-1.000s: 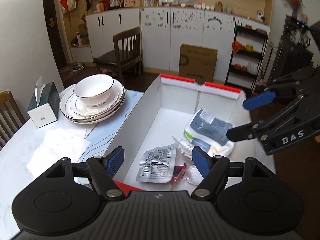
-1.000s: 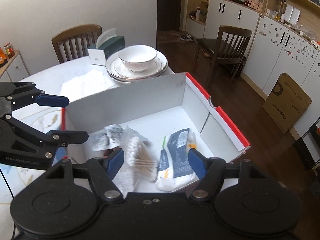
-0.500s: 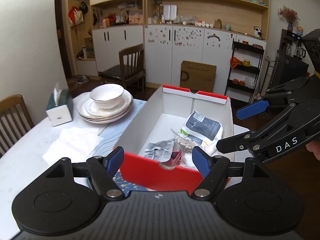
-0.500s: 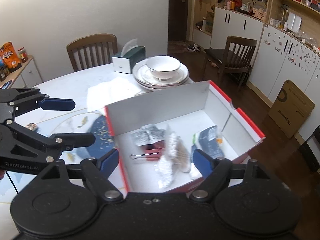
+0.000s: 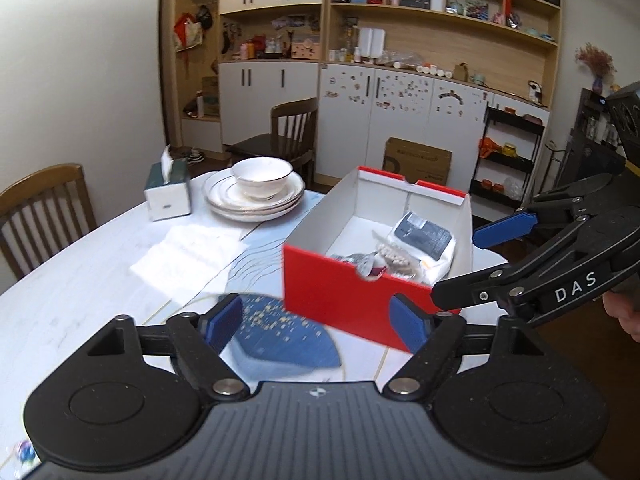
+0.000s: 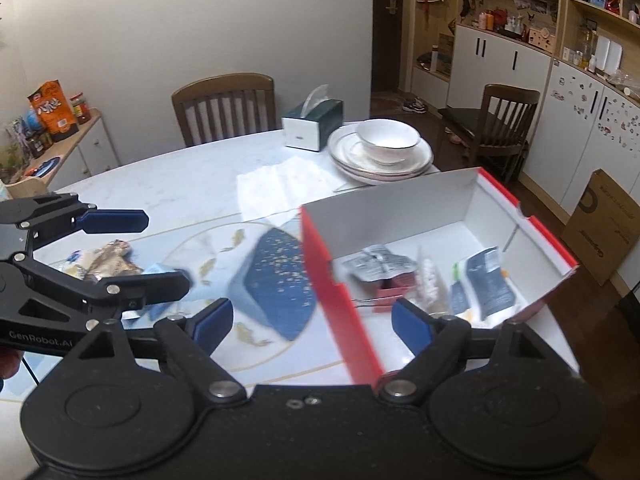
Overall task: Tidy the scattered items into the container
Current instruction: 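Withdraw both grippers from the box toward the remaining table items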
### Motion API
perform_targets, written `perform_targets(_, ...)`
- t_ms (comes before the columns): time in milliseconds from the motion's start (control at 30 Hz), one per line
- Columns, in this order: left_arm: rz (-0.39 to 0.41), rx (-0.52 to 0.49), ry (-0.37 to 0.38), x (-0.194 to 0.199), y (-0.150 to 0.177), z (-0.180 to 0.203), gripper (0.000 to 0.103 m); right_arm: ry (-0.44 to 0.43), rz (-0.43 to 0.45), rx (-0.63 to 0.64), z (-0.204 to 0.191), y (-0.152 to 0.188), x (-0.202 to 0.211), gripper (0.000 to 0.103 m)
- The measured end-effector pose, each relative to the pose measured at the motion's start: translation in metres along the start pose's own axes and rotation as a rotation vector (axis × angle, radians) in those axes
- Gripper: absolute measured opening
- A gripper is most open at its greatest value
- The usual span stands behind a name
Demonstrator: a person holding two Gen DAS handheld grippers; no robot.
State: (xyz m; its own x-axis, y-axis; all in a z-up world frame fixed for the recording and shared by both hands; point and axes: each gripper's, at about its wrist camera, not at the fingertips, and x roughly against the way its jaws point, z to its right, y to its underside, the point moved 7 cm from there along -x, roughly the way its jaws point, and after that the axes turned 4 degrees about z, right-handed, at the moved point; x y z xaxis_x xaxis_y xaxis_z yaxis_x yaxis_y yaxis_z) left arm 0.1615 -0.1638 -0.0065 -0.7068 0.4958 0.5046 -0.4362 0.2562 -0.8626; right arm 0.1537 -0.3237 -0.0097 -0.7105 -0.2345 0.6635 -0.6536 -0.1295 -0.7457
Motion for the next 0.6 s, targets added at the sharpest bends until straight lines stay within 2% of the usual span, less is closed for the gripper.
perform_targets(300, -0.015, 0.075, -0.065, 0.030, 0.034, -0.034, 0.089, -0.038, 0.007, -0.005, -0.044, 0.013, -0.007, 0.095)
perform_targets(367, -0.022, 0.093, -0.081, 0.034, 0.041, -0.042, 0.094, -0.045, 0.008, 0.001, -0.053, 0.014, -0.010, 0.096)
perform_targets(433, -0.024, 0.110, -0.102, 0.039, 0.050, -0.053, 0.102, -0.054, 0.008, 0.005, -0.062, 0.015, -0.013, 0.096)
perform_targets(600, -0.038, 0.147, -0.147, 0.053, 0.071, -0.079, 0.102, -0.081, 0.002, 0.020, -0.084, 0.015, -0.022, 0.097)
